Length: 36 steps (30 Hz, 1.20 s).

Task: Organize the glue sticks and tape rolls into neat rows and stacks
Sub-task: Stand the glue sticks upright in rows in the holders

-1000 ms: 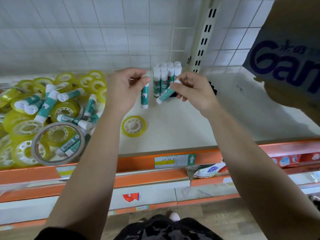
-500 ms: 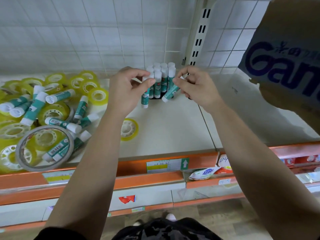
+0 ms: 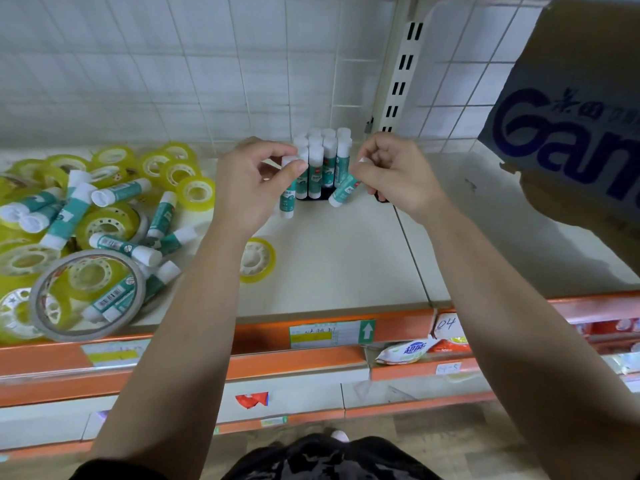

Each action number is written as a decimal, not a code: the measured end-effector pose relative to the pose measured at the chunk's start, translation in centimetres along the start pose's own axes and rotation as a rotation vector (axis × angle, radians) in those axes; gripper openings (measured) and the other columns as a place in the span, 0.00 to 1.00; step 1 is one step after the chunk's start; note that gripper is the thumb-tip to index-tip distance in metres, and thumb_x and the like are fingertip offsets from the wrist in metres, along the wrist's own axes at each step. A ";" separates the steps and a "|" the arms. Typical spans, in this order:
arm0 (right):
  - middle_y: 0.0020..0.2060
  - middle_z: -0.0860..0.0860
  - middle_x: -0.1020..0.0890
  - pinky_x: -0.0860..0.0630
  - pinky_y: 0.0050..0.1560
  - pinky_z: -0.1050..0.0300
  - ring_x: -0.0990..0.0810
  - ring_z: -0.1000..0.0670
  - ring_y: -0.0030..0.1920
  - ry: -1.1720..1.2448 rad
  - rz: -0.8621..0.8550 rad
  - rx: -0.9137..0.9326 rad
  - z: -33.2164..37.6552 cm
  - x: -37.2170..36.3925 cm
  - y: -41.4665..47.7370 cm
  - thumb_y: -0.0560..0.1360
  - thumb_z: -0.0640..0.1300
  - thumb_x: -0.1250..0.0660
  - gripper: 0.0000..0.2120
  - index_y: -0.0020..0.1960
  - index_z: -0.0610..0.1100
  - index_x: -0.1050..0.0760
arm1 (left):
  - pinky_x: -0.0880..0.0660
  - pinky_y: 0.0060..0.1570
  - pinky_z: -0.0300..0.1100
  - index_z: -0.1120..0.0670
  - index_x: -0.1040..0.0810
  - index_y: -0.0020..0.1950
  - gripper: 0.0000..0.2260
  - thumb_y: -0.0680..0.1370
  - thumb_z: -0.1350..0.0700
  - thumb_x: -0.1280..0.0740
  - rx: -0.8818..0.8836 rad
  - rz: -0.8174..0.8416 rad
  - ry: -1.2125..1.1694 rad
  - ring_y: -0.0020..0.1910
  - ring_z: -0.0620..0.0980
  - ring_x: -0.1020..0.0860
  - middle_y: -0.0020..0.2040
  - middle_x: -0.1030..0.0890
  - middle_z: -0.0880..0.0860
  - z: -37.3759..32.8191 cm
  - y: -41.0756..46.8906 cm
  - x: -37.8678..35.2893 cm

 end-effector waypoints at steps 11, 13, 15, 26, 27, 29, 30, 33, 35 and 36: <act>0.27 0.47 0.27 0.31 0.27 0.60 0.29 0.49 0.28 -0.054 -0.003 0.060 -0.2 0.2 0.0 0.75 0.44 0.29 0.05 0.45 0.42 0.23 | 0.29 0.41 0.28 0.55 0.17 0.51 0.07 0.75 0.55 0.27 -0.001 -0.031 -0.006 0.38 0.40 0.21 0.44 0.21 0.43 0.0 -0.4 0.3; 0.28 0.45 0.27 0.31 0.30 0.58 0.29 0.49 0.29 -0.066 -0.029 0.061 -0.2 0.2 0.3 0.74 0.42 0.31 0.03 0.46 0.43 0.23 | 0.28 0.41 0.29 0.54 0.17 0.51 0.07 0.75 0.54 0.27 -0.008 -0.031 -0.002 0.39 0.42 0.21 0.44 0.21 0.42 0.1 -0.5 0.3; 0.28 0.43 0.26 0.33 0.31 0.57 0.30 0.49 0.29 -0.109 -0.070 0.092 0.0 0.2 0.5 0.73 0.40 0.33 0.05 0.48 0.41 0.24 | 0.28 0.42 0.30 0.52 0.17 0.51 0.06 0.75 0.54 0.27 -0.010 -0.026 -0.009 0.38 0.42 0.21 0.44 0.21 0.42 0.2 -0.5 0.2; 0.29 0.49 0.22 0.28 0.36 0.57 0.26 0.53 0.29 -0.404 -0.123 0.328 1.1 -1.8 1.7 0.73 0.40 0.32 0.10 0.53 0.41 0.28 | 0.24 0.44 0.36 0.54 0.16 0.52 0.09 0.74 0.52 0.26 0.001 -0.054 -0.013 0.39 0.42 0.20 0.44 0.21 0.45 0.8 -0.5 0.2; 0.29 0.48 0.21 0.27 0.36 0.56 0.25 0.52 0.30 -0.419 -0.125 0.339 1.3 -1.8 1.8 0.73 0.40 0.32 0.11 0.53 0.40 0.28 | 0.25 0.43 0.35 0.54 0.16 0.52 0.09 0.74 0.52 0.26 -0.001 -0.056 -0.011 0.38 0.41 0.20 0.44 0.21 0.46 0.8 -0.5 0.2; 0.31 0.47 0.20 0.25 0.37 0.55 0.23 0.49 0.31 -0.444 -0.135 0.365 1.5 -2.0 2.0 0.72 0.41 0.32 0.10 0.51 0.40 0.28 | 0.26 0.43 0.33 0.54 0.16 0.52 0.09 0.74 0.53 0.26 -0.001 -0.059 -0.010 0.37 0.39 0.21 0.44 0.21 0.46 0.7 -0.5 0.2; 0.31 0.47 0.20 0.24 0.38 0.54 0.23 0.48 0.31 -0.459 -0.139 0.374 1.6 -2.0 2.2 0.72 0.41 0.32 0.09 0.50 0.39 0.28 | 0.26 0.43 0.32 0.54 0.16 0.52 0.09 0.74 0.53 0.26 0.001 -0.059 -0.010 0.37 0.39 0.21 0.45 0.21 0.46 0.8 -0.5 0.2; 0.31 0.46 0.19 0.23 0.38 0.51 0.22 0.47 0.32 -0.500 -0.134 0.378 1.5 -2.4 2.5 0.72 0.41 0.32 0.09 0.49 0.39 0.27 | 0.26 0.43 0.32 0.53 0.17 0.52 0.09 0.74 0.53 0.26 0.016 -0.058 -0.025 0.38 0.40 0.20 0.45 0.21 0.47 0.8 -0.5 0.2; 0.31 0.46 0.20 0.23 0.38 0.49 0.23 0.46 0.32 -0.489 -0.136 0.370 1.3 -2.5 2.5 0.72 0.40 0.33 0.08 0.49 0.38 0.27 | 0.26 0.43 0.32 0.51 0.17 0.52 0.08 0.74 0.53 0.26 0.022 -0.057 -0.036 0.38 0.40 0.20 0.46 0.20 0.47 0.9 -0.5 0.2; 0.31 0.46 0.20 0.23 0.38 0.49 0.23 0.46 0.32 -0.480 -0.139 0.365 1.2 -2.5 2.4 0.72 0.40 0.33 0.08 0.49 0.38 0.27 | 0.26 0.43 0.32 0.50 0.17 0.52 0.07 0.74 0.53 0.26 0.024 -0.057 -0.038 0.38 0.40 0.20 0.46 0.20 0.48 0.9 -0.5 0.2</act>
Point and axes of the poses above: each hand's wrist, its own y-axis towards the middle knuckle, its own x-axis out of the back of the hand, z = x × y, the point moved 3 cm from there along y, towards the middle knuckle
